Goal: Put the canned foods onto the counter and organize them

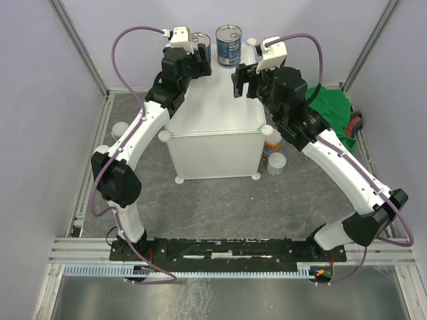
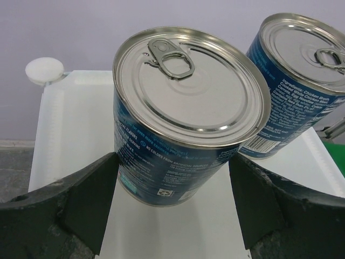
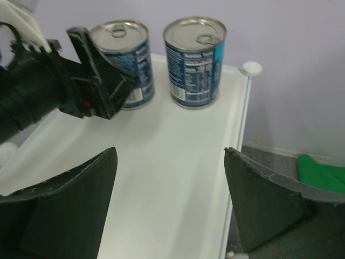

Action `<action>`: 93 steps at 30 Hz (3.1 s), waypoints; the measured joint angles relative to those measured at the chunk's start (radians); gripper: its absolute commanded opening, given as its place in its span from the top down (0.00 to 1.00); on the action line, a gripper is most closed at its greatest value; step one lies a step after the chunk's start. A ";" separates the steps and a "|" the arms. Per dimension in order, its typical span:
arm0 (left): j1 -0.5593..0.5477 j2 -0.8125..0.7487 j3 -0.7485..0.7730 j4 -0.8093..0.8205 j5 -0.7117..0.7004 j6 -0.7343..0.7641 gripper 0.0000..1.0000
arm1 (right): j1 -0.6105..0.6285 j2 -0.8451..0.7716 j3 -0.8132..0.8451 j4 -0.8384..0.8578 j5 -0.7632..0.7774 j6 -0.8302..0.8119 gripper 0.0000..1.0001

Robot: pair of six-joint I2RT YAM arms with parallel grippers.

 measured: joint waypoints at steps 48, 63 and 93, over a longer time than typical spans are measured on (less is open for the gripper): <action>0.074 0.026 -0.042 0.037 0.099 -0.034 0.01 | -0.200 -0.398 -0.693 -0.202 0.179 0.275 0.01; 0.048 -0.123 -0.121 0.023 0.114 -0.037 0.01 | -0.241 -0.338 -0.819 -0.105 0.043 0.291 0.01; 0.009 -0.331 -0.344 -0.032 0.060 -0.058 0.01 | -0.277 -0.068 -0.842 0.198 -0.059 0.244 0.04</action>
